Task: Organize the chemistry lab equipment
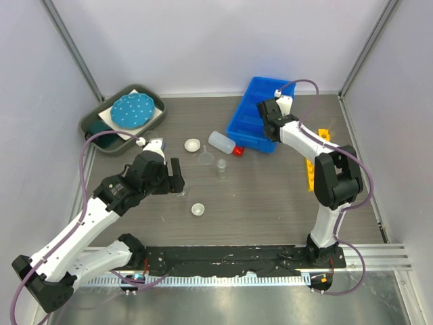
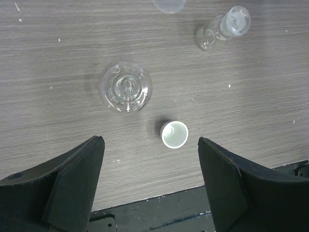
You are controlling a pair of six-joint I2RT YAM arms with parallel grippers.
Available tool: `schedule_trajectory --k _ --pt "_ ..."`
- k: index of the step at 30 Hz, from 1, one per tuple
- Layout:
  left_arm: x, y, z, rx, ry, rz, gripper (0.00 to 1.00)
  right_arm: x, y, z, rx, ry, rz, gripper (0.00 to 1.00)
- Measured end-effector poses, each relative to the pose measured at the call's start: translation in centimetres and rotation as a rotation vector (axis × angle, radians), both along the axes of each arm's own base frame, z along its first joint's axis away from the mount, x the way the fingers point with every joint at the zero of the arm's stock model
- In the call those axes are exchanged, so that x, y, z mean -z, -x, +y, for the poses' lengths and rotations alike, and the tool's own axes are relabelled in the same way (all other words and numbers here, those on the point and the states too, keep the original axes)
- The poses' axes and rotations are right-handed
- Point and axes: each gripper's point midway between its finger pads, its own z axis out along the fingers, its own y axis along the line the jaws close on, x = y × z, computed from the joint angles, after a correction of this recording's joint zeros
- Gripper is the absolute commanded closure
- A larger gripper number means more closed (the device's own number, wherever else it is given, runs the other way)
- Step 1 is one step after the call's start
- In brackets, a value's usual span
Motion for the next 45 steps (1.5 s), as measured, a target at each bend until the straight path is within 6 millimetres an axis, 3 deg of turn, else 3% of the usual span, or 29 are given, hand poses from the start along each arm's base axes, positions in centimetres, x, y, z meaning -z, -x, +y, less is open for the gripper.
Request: schedule_trajectory --k 8,21,34,45 --pt "-2.3 -0.4 -0.3 0.015 0.020 -0.046 0.17 4.1 2.1 0.3 -0.064 -0.010 0.089 0.99" --pt "-2.3 0.2 -0.1 0.045 0.002 -0.028 0.16 4.2 4.3 -0.1 -0.105 -0.016 0.087 0.99" --pt "-4.2 0.0 0.0 0.037 0.017 -0.064 0.16 3.3 9.5 -0.8 -0.157 0.000 0.136 0.99" --pt "-4.1 0.1 0.2 0.032 0.006 -0.057 0.16 2.4 13.7 -0.2 -0.212 0.001 0.163 0.99"
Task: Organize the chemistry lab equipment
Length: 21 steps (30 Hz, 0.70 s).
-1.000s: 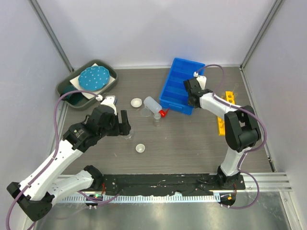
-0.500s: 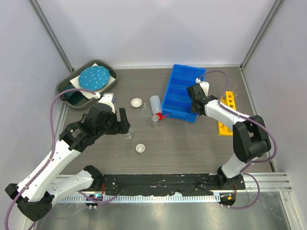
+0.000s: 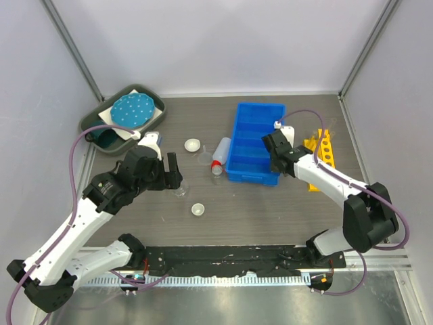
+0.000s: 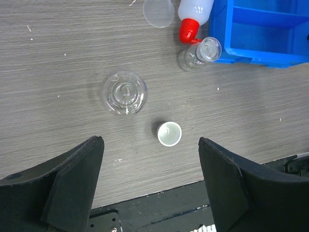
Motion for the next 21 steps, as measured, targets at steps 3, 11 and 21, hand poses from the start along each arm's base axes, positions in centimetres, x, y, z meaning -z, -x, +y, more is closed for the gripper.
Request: schedule_trajectory --k 3,11,21 --pt "0.1 0.1 0.0 0.000 -0.002 0.003 0.16 0.2 1.0 0.8 -0.016 -0.004 0.007 0.99" --pt "0.1 0.2 0.2 -0.001 -0.004 0.005 0.16 0.8 4.2 1.7 -0.035 -0.044 0.014 0.99" --pt "-0.1 0.4 0.3 -0.003 0.001 0.003 0.17 1.1 8.3 3.0 -0.040 -0.109 0.011 0.99"
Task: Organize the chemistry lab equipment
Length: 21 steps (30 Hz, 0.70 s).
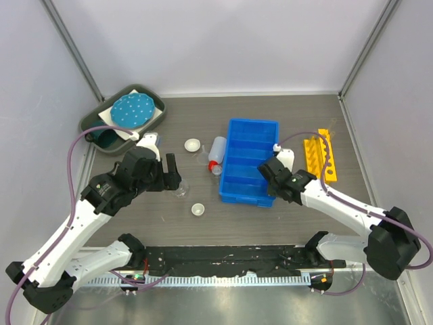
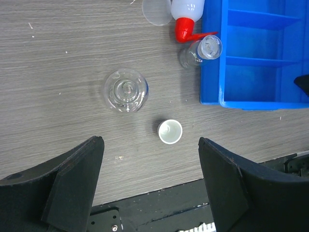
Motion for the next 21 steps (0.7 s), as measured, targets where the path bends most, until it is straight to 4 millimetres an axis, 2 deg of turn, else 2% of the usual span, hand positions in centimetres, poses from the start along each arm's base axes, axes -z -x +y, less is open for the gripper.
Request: schedule_trajectory --k 4,13,21 --pt "0.0 0.0 0.0 0.000 -0.001 0.001 0.17 1.2 1.8 -0.1 0.020 -0.017 0.024 0.99" --pt "0.0 0.0 0.0 -0.002 0.003 0.003 0.18 1.4 4.7 -0.6 0.087 -0.114 0.015 0.99" --pt "0.2 -0.2 -0.2 -0.005 0.006 0.004 0.18 1.4 6.5 -0.7 0.097 -0.163 0.013 0.99"
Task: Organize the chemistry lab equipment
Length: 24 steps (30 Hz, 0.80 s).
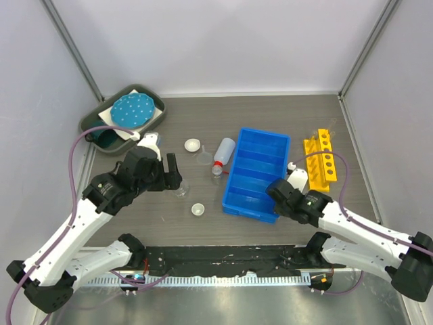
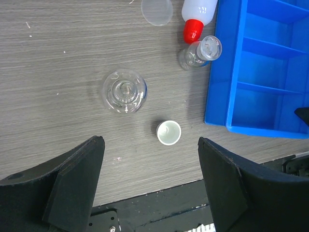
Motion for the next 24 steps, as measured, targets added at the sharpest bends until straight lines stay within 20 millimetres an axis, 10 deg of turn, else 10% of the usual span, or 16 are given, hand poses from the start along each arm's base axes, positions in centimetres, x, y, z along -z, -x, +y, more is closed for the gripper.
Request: schedule_trajectory --k 3,8,15,24 --pt "0.3 0.0 0.0 -0.002 -0.001 0.005 0.18 0.0 0.6 0.1 -0.009 -0.001 0.007 0.99" --pt "0.9 0.1 0.0 -0.010 -0.003 0.022 0.18 0.0 1.1 0.4 -0.016 -0.006 0.022 0.45" --pt "1.1 0.2 0.1 -0.011 -0.004 0.025 0.17 -2.0 0.9 0.3 -0.021 0.014 0.010 0.30" --pt "1.8 0.2 0.1 -0.011 -0.013 0.036 0.06 -9.7 -4.0 3.3 -0.074 0.051 -0.135 0.06"
